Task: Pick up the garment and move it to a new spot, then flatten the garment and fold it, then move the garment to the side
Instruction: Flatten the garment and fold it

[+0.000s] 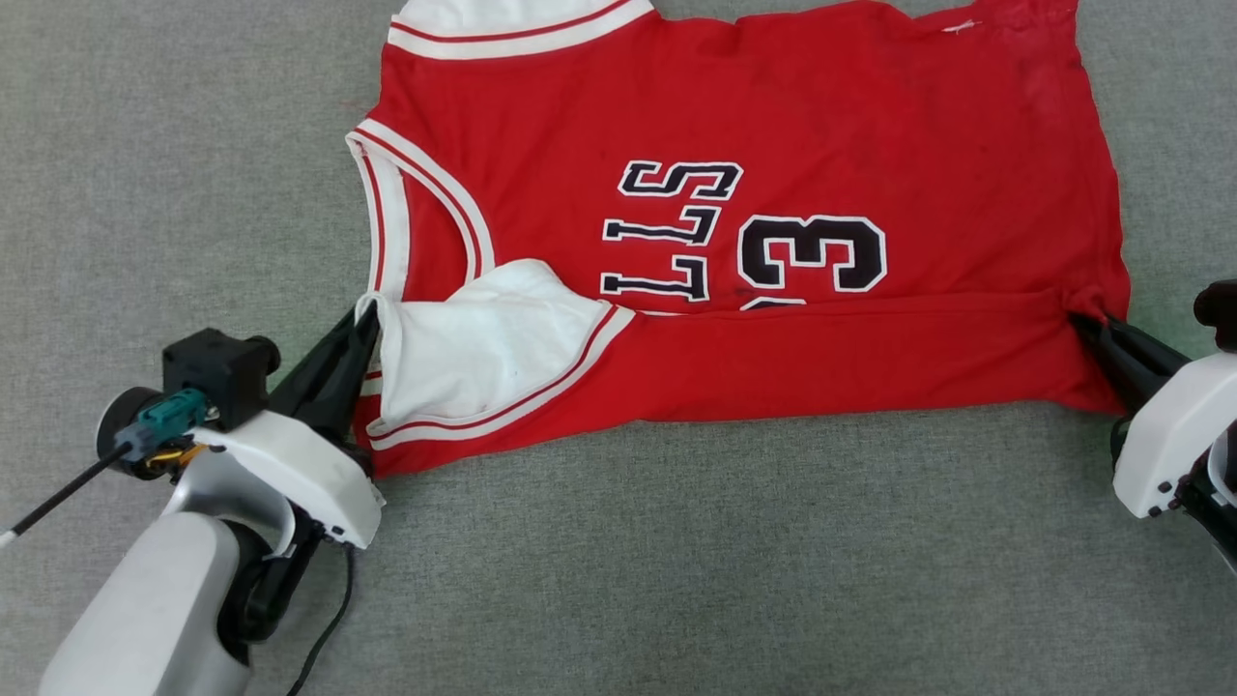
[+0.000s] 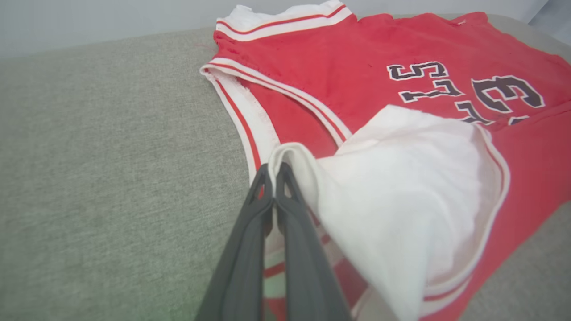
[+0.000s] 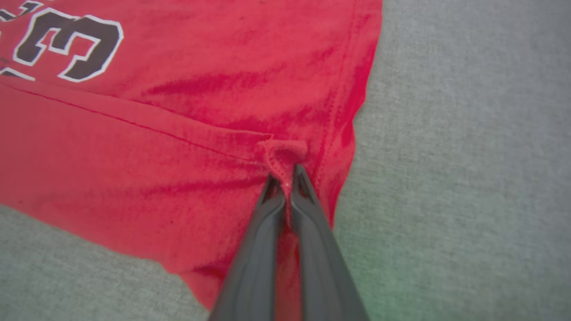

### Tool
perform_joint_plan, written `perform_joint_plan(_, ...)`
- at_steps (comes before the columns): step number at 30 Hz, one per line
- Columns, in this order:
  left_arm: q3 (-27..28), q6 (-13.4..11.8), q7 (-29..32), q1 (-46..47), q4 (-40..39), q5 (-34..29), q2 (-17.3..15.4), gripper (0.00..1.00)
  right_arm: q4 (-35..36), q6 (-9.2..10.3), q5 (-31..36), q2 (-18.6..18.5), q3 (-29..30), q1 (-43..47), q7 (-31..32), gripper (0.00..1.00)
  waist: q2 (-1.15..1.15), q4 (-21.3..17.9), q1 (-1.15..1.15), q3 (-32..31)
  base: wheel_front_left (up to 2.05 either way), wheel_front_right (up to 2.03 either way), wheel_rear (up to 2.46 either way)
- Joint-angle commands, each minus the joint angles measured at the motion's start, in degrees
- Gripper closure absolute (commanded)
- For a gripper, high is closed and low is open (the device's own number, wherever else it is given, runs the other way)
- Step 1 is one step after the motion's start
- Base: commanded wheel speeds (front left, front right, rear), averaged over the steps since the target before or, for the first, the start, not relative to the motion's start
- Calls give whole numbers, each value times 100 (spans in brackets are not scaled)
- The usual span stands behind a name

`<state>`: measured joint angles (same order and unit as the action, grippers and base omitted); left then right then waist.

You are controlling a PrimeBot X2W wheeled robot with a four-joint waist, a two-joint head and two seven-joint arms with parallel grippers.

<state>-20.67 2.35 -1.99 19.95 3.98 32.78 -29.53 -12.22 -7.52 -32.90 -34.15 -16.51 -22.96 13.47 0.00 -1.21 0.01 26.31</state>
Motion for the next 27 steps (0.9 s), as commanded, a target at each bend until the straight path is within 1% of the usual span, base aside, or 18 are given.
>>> perform_joint_plan(1,-41,16,-16,110,117,-38,49,100,-66,6,27,12,-33,-58,6,100,0,-2,-1,13,0,0,0)
perform_joint_plan(4,-66,-8,-38,233,426,-32,141,100,-185,7,31,60,-84,-145,12,100,0,-21,-1,7,0,0,0)
perform_joint_plan(5,-67,-34,-47,253,493,11,210,76,-222,7,25,71,-101,-159,8,100,0,-22,-1,-5,0,0,0)
perform_joint_plan(6,-79,-39,-64,271,561,2,247,36,-262,7,13,87,-109,-165,-1,73,0,-18,-1,-33,0,0,0)
perform_joint_plan(7,-88,-66,-76,275,634,-2,267,0,-301,7,-12,110,-103,-171,-1,0,0,-13,-1,-69,0,0,0)
perform_joint_plan(11,-82,-154,-232,196,785,19,408,0,-361,5,14,158,-137,-208,-14,0,0,-6,-1,-265,0,0,0)
perform_joint_plan(13,-62,-215,-290,96,804,60,452,0,-355,5,111,125,-147,-198,-6,0,0,3,-1,-391,0,0,0)
perform_joint_plan(16,12,-370,-355,-98,716,149,541,0,-252,5,199,156,-131,-56,134,0,0,11,-1,-598,0,0,0)
perform_joint_plan(19,110,-566,-343,-379,507,298,626,0,-65,5,146,311,152,117,234,0,0,14,-1,-793,0,0,0)
perform_joint_plan(23,259,-908,-279,-806,78,447,679,0,226,5,304,474,524,461,475,0,0,15,-1,-988,0,0,0)
perform_joint_plan(27,256,-1151,-39,-1176,-409,572,714,0,580,5,487,714,925,810,720,0,0,2,-1,-1038,0,0,0)
